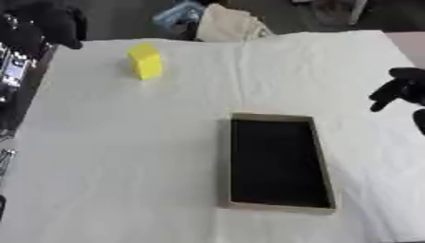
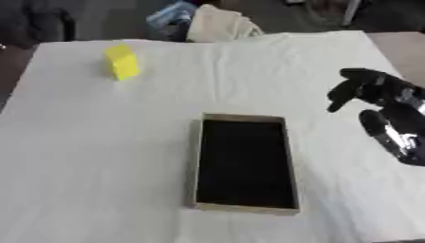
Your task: Pick up objects on the table and place them in the box.
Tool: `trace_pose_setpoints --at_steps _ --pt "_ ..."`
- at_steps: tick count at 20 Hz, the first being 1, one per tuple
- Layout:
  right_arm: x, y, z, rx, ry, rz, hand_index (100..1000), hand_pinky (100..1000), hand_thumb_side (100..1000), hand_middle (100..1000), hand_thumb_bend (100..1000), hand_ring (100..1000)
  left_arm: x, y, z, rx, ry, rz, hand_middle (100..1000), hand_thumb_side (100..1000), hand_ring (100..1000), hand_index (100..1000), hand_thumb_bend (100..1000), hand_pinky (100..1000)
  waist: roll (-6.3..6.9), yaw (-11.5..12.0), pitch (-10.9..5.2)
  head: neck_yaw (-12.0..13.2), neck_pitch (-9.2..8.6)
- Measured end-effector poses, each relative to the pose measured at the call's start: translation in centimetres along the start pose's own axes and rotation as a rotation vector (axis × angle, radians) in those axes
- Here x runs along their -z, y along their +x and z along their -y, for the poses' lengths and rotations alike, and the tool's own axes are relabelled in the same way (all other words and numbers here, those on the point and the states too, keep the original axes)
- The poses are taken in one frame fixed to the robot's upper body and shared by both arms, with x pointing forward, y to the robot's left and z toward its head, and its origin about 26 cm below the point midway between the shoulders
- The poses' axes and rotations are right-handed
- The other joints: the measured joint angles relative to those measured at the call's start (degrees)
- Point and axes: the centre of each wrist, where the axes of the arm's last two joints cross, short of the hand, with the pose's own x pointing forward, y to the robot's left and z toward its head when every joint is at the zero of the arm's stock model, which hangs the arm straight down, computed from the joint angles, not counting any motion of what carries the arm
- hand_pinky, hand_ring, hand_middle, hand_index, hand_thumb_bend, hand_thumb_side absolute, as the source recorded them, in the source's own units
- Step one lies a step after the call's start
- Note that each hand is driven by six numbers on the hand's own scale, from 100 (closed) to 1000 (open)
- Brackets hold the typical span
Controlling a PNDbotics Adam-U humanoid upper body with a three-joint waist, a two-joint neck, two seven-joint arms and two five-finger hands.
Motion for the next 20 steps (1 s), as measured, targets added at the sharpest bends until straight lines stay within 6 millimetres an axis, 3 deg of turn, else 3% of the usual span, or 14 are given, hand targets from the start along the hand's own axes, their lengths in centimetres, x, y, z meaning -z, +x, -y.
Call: trace_pose_setpoints --at_steps 2,3,7,12,20 --pt "-0.3 -0.2 -0.5 0.021 0.01 -0.007 940 778 612 700 100 640 1.3 1.3 -1.2 0.021 0.034 0.079 672 353 679 833 539 825 -0.1 -1.67 -2.33 0.62 0.56" --pt "-0.3 -0.3 -0.6 0.029 0.015 -0.008 940 778 612 701 100 640 1.9 2.0 -2.0 0.032 0.056 0.122 673 347 681 833 550 824 0.0 -1.81 -2.58 0.89 0.78" --pt "-0.2 -0.5 -1.0 0.05 0.024 -0.008 939 778 612 700 100 640 4.0 4.5 -4.9 0.06 0.164 0.293 684 302 693 832 658 812 0.05 -2.64 -2.18 1.63 0.91" --pt "0.0 -0.5 -1.0 0.054 0.028 -0.003 939 778 611 701 100 640 6.7 7.9 -6.6 0.021 0.26 0.527 698 296 709 825 802 794 0.1 -3.38 -2.11 2.05 0.88" --pt "0.7 -0.4 -0.8 0.057 0.035 0.016 939 778 610 700 100 640 10.5 13.0 -7.7 -0.147 0.381 0.834 702 411 714 815 852 792 0.58 -5.59 -1.33 2.78 0.24"
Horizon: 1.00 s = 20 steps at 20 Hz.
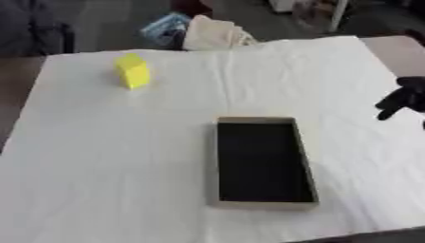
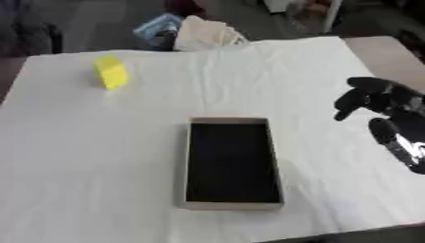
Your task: Pick up objects on the table and place them in the box.
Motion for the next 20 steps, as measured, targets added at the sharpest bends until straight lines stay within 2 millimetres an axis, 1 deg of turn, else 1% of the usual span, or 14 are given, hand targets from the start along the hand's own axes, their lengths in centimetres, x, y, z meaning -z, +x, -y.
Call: trace_pose_setpoints --at_steps 3,4,5,6,8,11,13,18,19,20 --pt "0.4 0.1 0.1 -0.001 0.005 0.009 939 778 610 700 100 640 1.9 -0.6 -0.4 -0.041 0.099 -0.001 702 381 719 815 869 805 0.49 -0.78 0.34 0.32 -0.61" --pt "0.4 0.1 0.1 0.0 0.007 0.01 939 778 610 700 100 640 2.5 -0.9 -0.5 -0.055 0.131 -0.014 718 354 735 816 892 818 0.65 -0.87 0.52 0.32 -0.86" --pt "0.5 0.1 0.2 0.0 0.009 0.012 940 778 610 700 100 640 2.7 -1.3 -0.7 -0.065 0.161 -0.039 721 383 736 816 907 821 0.85 -0.98 0.59 0.32 -0.97" --pt "0.6 0.1 0.2 -0.001 0.01 0.015 939 778 610 700 100 640 2.7 -1.8 -1.1 -0.068 0.192 -0.076 726 435 743 817 955 831 1.0 -1.2 0.59 0.32 -1.04" --pt "0.6 0.1 0.2 0.001 0.013 0.013 940 778 610 699 100 639 2.4 -2.9 -2.0 -0.063 0.254 -0.159 728 444 746 818 953 840 1.27 -1.46 0.59 0.31 -1.21" --pt "0.6 0.1 0.2 0.003 0.018 0.01 940 778 611 699 100 639 1.2 -4.4 -3.7 -0.031 0.342 -0.306 732 452 750 820 959 849 1.74 -1.89 0.59 0.28 -1.44" --pt "0.6 0.1 0.2 0.004 0.022 0.008 940 778 611 699 100 639 0.7 -5.3 -4.7 0.002 0.391 -0.386 732 452 750 820 959 849 1.83 -2.0 0.59 0.28 -1.44" --pt "0.6 0.1 0.3 0.005 0.026 0.003 940 778 611 699 100 639 1.1 -7.2 -6.1 0.111 0.49 -0.511 732 452 750 820 959 849 1.82 -2.05 0.56 0.27 -1.44" --pt "0.6 0.1 0.3 0.006 0.026 0.003 940 778 613 698 100 639 1.2 -7.6 -6.3 0.133 0.505 -0.531 768 485 785 849 997 894 1.91 -2.09 0.56 0.27 -1.46" --pt "0.6 0.1 0.3 0.005 0.026 0.003 940 778 613 698 100 638 0.8 -8.1 -6.6 0.16 0.519 -0.561 768 486 785 849 997 895 2.12 -2.17 0.64 0.26 -1.66"
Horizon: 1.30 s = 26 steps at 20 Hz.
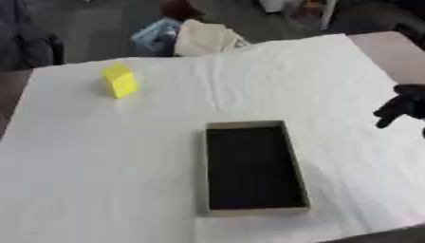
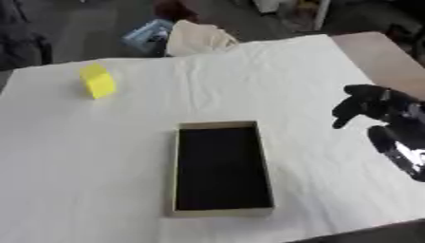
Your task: Pick up objects on the table and place them in the box.
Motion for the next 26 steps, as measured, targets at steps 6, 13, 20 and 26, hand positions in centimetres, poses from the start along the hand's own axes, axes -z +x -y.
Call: trace_pose_setpoints --at_steps 6,13,20,26 --pt "0.2 0.0 0.1 0.0 0.007 -0.001 940 778 612 697 100 638 -3.8 -7.5 -4.7 0.343 0.03 -0.277 795 504 801 873 1000 907 0.83 -1.1 -0.06 0.06 -0.48" --pt "0.4 0.0 0.1 0.012 0.024 -0.001 940 778 614 695 100 637 -7.0 -12.3 -9.2 0.699 -0.09 -0.545 838 523 820 914 1000 904 1.14 -2.21 -0.3 0.58 -0.48" --pt "0.6 0.0 0.1 0.018 0.033 -0.006 940 778 617 693 100 635 -7.0 -14.9 -9.0 0.919 -0.227 -0.714 874 539 829 950 1000 889 1.79 -2.94 -0.28 1.01 -0.48" --pt "0.9 0.0 0.1 0.026 0.045 -0.002 940 778 619 691 100 634 -7.1 -16.6 -9.0 1.077 -0.353 -0.788 893 543 835 966 1000 873 2.28 -3.47 -0.2 1.08 -0.46"
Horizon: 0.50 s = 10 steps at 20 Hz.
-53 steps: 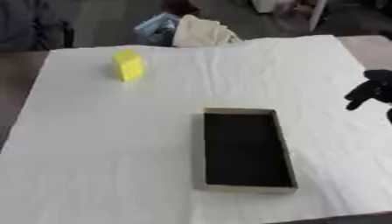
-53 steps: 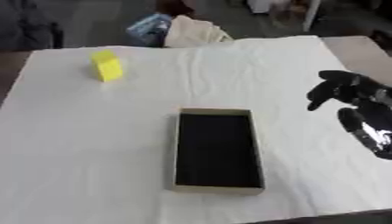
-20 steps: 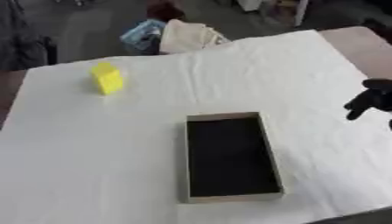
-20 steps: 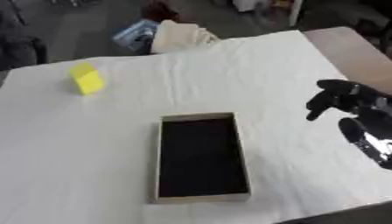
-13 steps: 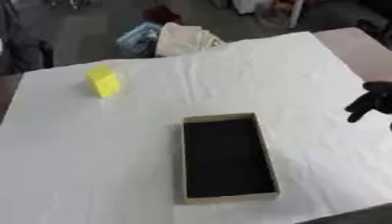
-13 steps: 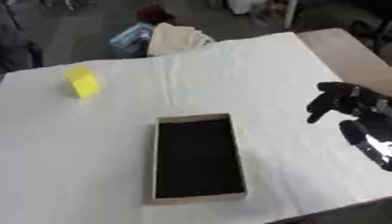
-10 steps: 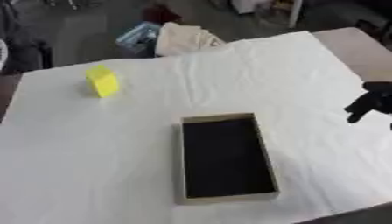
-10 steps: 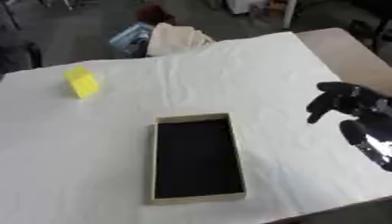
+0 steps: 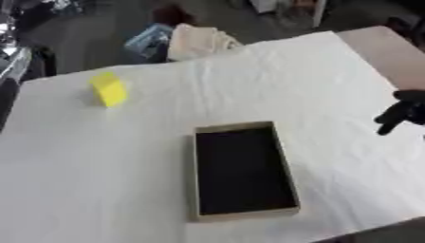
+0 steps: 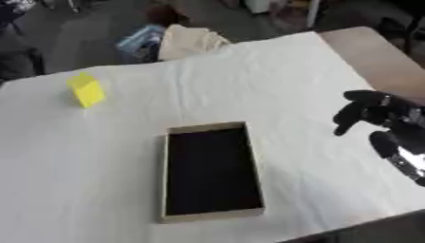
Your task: Pick up objects on the table and place them in the box.
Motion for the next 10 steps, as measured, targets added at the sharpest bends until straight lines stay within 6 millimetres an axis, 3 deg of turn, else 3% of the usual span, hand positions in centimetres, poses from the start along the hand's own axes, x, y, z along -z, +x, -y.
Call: trace_pose_setpoints --at_steps 4,10 --pt "0.1 0.0 0.1 0.003 0.003 0.003 940 778 620 691 100 634 0.6 -1.3 0.7 0.114 -0.065 0.003 886 516 830 966 1000 859 0.09 -0.52 0.19 0.23 0.08" --pt "0.3 0.0 0.1 0.005 0.007 0.004 941 777 621 690 100 634 1.1 -3.9 1.0 0.265 -0.172 0.001 841 407 802 937 1000 830 0.12 -0.58 0.45 0.6 0.25"
